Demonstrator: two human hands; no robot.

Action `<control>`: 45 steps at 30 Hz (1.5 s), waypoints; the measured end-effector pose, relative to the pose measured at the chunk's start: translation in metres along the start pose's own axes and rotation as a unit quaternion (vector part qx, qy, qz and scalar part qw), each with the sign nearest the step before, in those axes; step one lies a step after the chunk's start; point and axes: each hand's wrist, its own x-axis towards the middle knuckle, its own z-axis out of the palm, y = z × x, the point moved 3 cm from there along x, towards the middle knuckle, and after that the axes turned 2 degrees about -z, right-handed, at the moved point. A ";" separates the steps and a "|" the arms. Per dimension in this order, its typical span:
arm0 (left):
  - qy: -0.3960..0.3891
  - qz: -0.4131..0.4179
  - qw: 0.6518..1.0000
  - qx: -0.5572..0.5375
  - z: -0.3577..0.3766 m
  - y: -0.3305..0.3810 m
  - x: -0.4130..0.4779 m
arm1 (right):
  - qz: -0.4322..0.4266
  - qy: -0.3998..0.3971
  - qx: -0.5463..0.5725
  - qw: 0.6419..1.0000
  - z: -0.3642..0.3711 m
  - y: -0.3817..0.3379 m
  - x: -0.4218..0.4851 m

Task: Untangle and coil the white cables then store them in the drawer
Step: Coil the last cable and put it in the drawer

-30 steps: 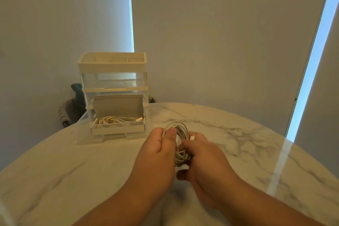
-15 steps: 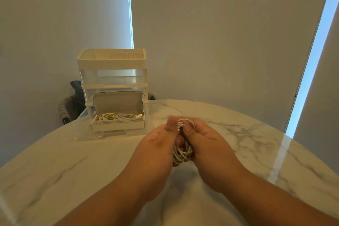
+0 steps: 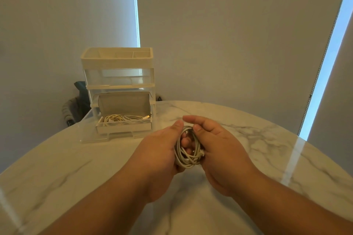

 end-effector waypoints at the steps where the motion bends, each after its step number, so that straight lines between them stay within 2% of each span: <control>1: -0.003 -0.008 1.000 -0.001 -0.001 0.000 0.001 | -0.005 -0.003 -0.007 1.000 0.000 0.000 0.000; 8: 0.051 -0.010 0.998 -0.047 0.004 0.001 -0.002 | 0.006 0.016 -0.022 1.000 0.003 0.003 -0.003; 13: 0.098 -0.010 0.982 -0.163 -0.004 0.002 0.004 | 0.027 0.020 0.067 0.997 0.003 0.002 -0.007; 15: 0.108 0.003 0.977 -0.186 -0.006 0.004 0.006 | 0.025 0.029 -0.018 0.999 0.005 0.004 -0.011; 17: 0.110 0.016 0.976 -0.189 -0.008 0.006 0.008 | 0.029 0.030 -0.159 0.986 0.006 0.005 -0.013; 20: 0.127 0.026 0.979 -0.157 -0.013 0.006 0.010 | 0.015 0.017 -0.250 0.968 0.007 0.001 -0.013; 25: 0.166 0.046 0.980 -0.102 -0.016 0.003 0.012 | 0.006 0.056 -0.184 0.981 0.009 -0.001 -0.015; 30: 0.151 0.082 0.985 -0.032 -0.015 -0.005 0.013 | 0.028 0.064 -0.056 0.996 0.013 -0.001 -0.015; 36: 0.172 0.087 0.981 -0.001 -0.020 -0.009 0.019 | -0.007 0.061 -0.088 0.994 0.007 -0.007 -0.012; 39: 0.149 0.119 0.982 0.001 -0.017 -0.007 0.015 | -0.030 0.063 -0.116 0.991 0.007 -0.002 -0.013; 45: 0.140 0.126 0.977 0.100 -0.007 -0.010 0.005 | 0.002 0.111 -0.081 0.991 0.006 0.016 -0.010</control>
